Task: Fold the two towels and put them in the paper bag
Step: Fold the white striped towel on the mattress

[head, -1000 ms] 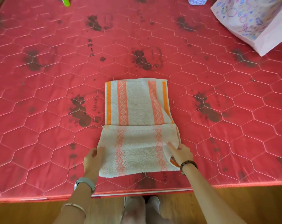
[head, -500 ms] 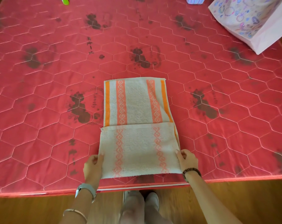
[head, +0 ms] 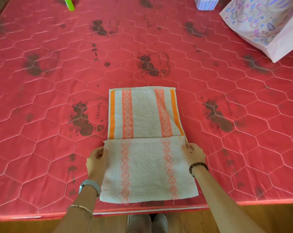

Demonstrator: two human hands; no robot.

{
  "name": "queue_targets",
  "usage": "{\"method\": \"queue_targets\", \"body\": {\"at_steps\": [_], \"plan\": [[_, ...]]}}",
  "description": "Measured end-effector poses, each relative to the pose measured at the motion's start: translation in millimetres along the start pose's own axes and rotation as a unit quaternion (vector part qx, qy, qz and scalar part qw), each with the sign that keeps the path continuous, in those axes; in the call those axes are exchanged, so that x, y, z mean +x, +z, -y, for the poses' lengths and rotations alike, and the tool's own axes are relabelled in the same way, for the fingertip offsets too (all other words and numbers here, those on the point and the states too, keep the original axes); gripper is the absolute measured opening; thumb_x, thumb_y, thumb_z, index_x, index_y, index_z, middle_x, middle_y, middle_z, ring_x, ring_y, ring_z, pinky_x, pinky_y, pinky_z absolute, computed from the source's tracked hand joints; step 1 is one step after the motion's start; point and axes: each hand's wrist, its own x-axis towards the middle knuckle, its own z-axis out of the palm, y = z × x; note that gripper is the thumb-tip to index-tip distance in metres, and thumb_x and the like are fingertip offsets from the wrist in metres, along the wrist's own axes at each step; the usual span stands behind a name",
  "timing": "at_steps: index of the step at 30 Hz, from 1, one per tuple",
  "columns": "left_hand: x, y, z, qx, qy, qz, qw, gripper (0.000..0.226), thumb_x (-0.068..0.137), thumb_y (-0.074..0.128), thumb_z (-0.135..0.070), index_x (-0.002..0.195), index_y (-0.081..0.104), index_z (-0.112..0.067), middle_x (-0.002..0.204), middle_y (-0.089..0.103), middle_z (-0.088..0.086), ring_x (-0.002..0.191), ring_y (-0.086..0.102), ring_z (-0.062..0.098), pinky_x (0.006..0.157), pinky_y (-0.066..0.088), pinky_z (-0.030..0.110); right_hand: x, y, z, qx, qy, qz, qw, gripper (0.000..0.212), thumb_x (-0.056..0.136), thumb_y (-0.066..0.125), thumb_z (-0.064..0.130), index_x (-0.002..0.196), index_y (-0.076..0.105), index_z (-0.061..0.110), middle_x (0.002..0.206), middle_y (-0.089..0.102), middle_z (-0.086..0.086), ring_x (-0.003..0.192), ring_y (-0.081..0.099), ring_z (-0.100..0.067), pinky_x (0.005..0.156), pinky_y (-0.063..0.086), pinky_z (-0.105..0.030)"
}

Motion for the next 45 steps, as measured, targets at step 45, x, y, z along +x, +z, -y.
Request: {"method": "queue_targets", "body": {"at_steps": [45], "plan": [[193.9, 112.6, -148.5, -0.005, 0.129, -0.007, 0.992, 0.028, 0.093, 0.068, -0.019, 0.12, 0.067, -0.01, 0.103, 0.067, -0.001, 0.091, 0.06, 0.016, 0.085, 0.054, 0.034, 194.3, 38.4, 149.1, 0.049, -0.133, -0.083, 0.986, 0.035, 0.088, 0.067, 0.005, 0.12, 0.055, 0.007, 0.087, 0.063, -0.002, 0.081, 0.056, -0.016, 0.079, 0.045, -0.028]]}}
